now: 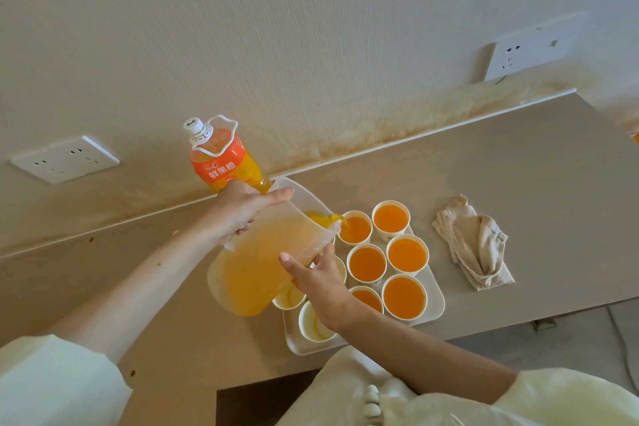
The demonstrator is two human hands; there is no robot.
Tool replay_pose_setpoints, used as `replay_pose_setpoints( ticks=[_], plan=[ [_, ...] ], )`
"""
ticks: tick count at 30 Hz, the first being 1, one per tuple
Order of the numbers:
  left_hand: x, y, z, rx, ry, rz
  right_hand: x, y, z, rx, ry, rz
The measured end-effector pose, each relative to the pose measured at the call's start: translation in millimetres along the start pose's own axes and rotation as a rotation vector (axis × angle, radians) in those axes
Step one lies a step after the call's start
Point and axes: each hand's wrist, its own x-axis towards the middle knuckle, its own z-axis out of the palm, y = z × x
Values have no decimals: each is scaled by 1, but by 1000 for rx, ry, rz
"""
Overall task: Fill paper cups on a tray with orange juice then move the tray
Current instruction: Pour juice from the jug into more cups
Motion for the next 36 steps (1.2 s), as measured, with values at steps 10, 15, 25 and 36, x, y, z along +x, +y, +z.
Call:
replay_pose_setpoints(
  ticks=[10, 15, 25, 36],
  plan=[
    [3, -3, -1, -10, 7, -4, 0, 0, 2, 10, 0, 0],
    [3, -2, -1, -13, 1, -7, -1, -1, 1, 8, -7, -2],
    [-1, 3, -1, 20, -11, -2, 0, 1, 1, 7, 1, -3],
    [-3, 3, -1, 29, -13, 11, -1, 2, 2, 24, 3, -18]
  ],
)
